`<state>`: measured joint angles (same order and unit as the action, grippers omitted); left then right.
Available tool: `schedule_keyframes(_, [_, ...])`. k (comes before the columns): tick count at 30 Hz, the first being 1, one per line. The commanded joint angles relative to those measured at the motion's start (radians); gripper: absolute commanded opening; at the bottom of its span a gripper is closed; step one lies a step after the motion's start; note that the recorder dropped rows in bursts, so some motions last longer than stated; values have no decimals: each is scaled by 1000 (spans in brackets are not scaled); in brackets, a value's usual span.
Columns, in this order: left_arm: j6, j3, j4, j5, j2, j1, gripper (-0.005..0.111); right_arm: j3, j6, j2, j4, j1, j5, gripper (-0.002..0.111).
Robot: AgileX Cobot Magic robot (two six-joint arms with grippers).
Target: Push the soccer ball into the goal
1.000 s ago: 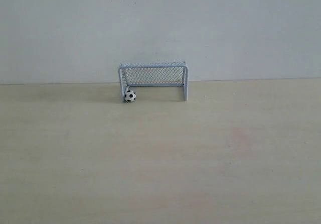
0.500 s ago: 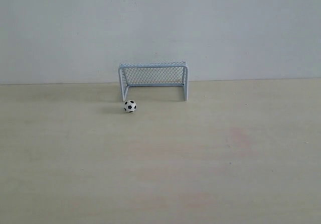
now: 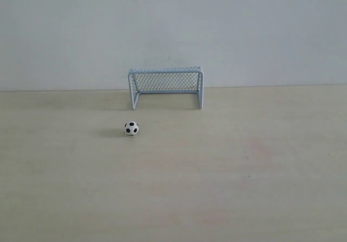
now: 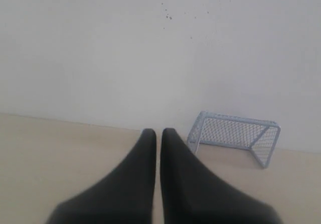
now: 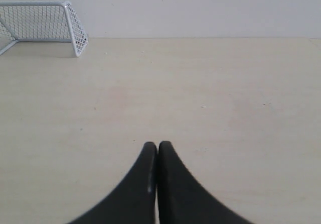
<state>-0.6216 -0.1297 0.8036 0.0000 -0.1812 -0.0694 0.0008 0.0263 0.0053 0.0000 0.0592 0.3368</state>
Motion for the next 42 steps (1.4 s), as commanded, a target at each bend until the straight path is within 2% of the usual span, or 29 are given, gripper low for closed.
schedule_keyframes(1, [40, 6, 12, -46, 37, 7, 4, -1, -4, -5, 0, 3, -4, 0])
schedule_keyframes(6, [364, 6, 63, -59, 42, 7, 4, -1, -4, -5, 0, 3, -4, 0])
schedule_keyframes(8, [622, 6, 69, -49, 42, 7, 4, -1, -4, -5, 0, 3, -4, 0])
schedule_keyframes(10, [856, 6, -25, -52, 42, 7, 4, -1, -4, -5, 0, 3, -4, 0])
schedule_keyframes(11, [894, 9, -148, -57, 42, 7, 4, -1, -4, -5, 0, 3, -4, 0])
schedule_keyframes(14, [837, 34, -587, -85, 42, 7, 4, -1, -4, -5, 0, 3, -4, 0])
schedule_keyframes(15, [817, 45, -690, -81, 42, 7, 4, -1, -4, -5, 0, 3, -4, 0])
schedule_keyframes(17, [807, 69, -772, -86, 42, 8, 4, -1, -4, -5, 0, 3, -4, 0])
schedule_keyframes(22, [780, 130, -860, -103, 49, 8, 4, -1, -4, -5, 0, 3, -4, 0])
schedule_keyframes(30, [773, 130, -953, 83, 147, 8, 4, -1, -4, -5, 0, 3, -4, 0])
schedule_keyframes(38, [570, 130, -946, 173, 181, 8, 4, -1, -4, -5, 0, 3, -4, 0])
schedule_keyframes(42, [401, 130, -814, 199, 181, 8, 4, -1, -4, -5, 0, 3, -4, 0])
